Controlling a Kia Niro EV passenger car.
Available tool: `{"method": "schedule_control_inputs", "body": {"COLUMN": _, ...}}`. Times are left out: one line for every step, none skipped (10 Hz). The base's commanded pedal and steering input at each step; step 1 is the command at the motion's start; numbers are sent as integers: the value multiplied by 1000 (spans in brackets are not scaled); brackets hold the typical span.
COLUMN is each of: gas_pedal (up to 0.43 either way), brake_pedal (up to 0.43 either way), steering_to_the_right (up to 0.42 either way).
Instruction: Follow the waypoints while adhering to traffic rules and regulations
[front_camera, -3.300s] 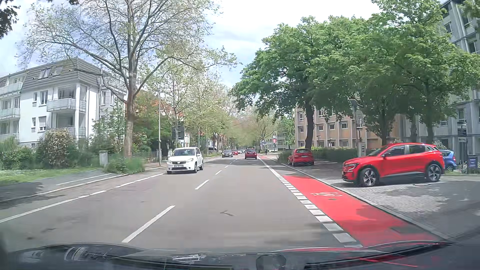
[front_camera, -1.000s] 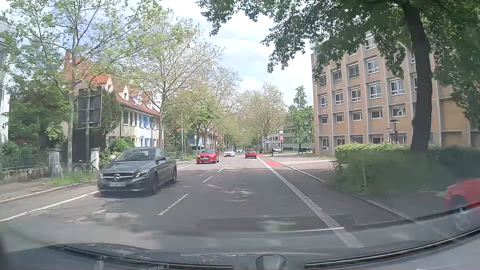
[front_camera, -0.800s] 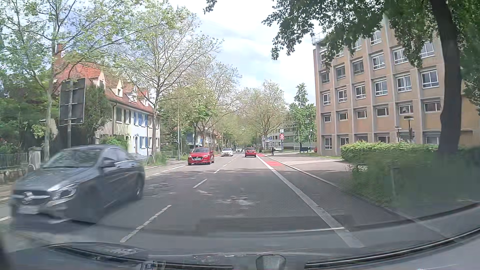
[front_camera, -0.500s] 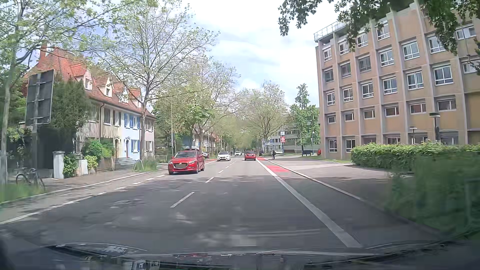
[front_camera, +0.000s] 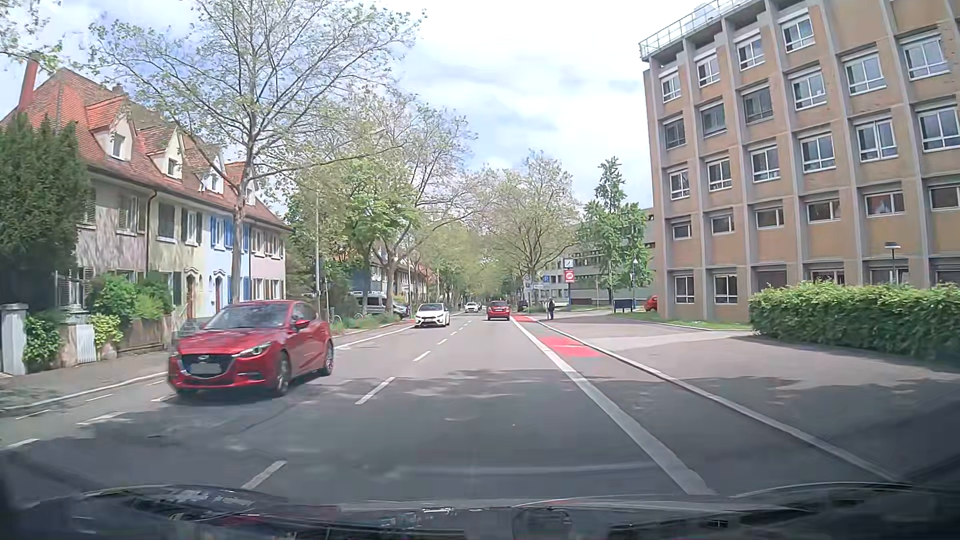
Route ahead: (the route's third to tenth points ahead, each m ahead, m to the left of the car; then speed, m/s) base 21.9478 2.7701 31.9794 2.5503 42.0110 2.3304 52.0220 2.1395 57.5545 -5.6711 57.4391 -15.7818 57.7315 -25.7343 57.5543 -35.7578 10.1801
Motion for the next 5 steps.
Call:
{"method": "schedule_control_inputs", "body": {"gas_pedal": 67, "brake_pedal": 0, "steering_to_the_right": 2}}
{"method": "schedule_control_inputs", "body": {"gas_pedal": 20, "brake_pedal": 0, "steering_to_the_right": 1}}
{"method": "schedule_control_inputs", "body": {"gas_pedal": 0, "brake_pedal": 0, "steering_to_the_right": -1}}
{"method": "schedule_control_inputs", "body": {"gas_pedal": 0, "brake_pedal": 0, "steering_to_the_right": -1}}
{"method": "schedule_control_inputs", "body": {"gas_pedal": 0, "brake_pedal": 0, "steering_to_the_right": -1}}
